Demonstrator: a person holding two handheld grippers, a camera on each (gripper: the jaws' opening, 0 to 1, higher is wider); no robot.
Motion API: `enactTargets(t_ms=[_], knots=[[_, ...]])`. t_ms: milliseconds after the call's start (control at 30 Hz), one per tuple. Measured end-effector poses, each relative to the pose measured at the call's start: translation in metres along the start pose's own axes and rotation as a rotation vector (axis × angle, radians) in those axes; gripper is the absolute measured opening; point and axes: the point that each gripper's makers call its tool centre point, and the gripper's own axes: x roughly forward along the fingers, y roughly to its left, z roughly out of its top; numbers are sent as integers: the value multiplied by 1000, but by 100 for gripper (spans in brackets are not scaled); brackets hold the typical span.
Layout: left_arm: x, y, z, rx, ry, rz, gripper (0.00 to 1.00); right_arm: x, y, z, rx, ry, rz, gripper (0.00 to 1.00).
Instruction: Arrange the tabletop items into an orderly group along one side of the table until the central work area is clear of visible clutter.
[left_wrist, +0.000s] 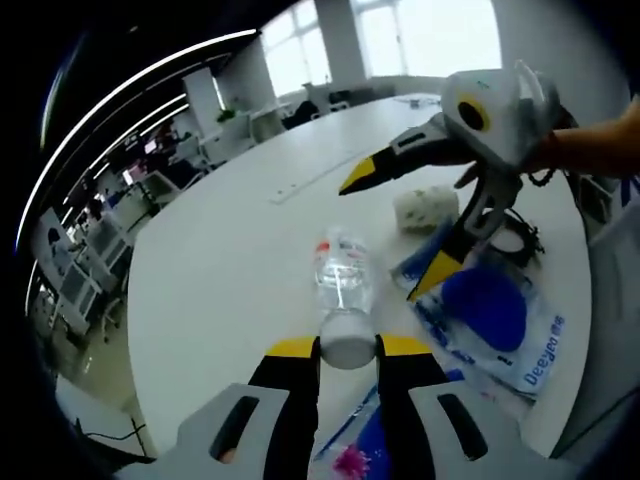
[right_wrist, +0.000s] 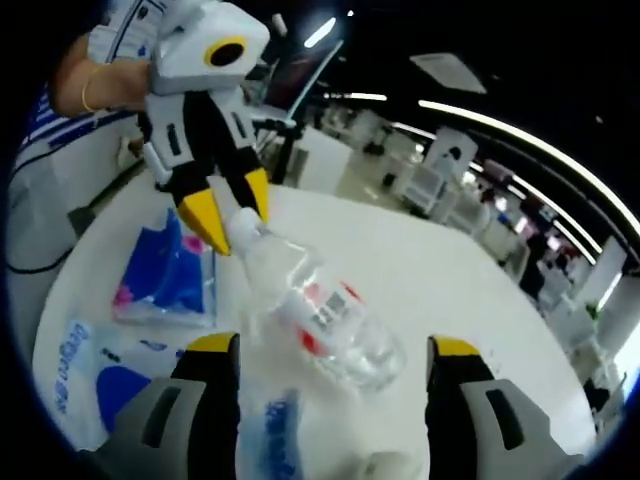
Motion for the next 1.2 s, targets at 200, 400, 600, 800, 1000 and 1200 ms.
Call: enactTargets(t_ms=[200, 400, 600, 800, 1000, 1200], knots=[[-1, 1, -1, 38, 17, -9, 20, 9, -4, -8, -35, 31, -3, 73], [-2, 2, 1, 65, 19, -15, 20, 18, -4, -3, -142, 31, 8, 70], [-2, 3, 1, 108, 30, -19, 20, 29, 4, 6, -203, 25, 31, 61], [-4, 4, 9, 142, 22, -28, 20, 34, 6, 6, -265, 45, 41, 57], [-7, 4, 16, 163, 8, -30, 20, 32, 5, 5, -297, 54, 41, 47], [-11, 6, 22, 185, -7, -35, 20, 33, 8, 13, -325, 30, 47, 43]])
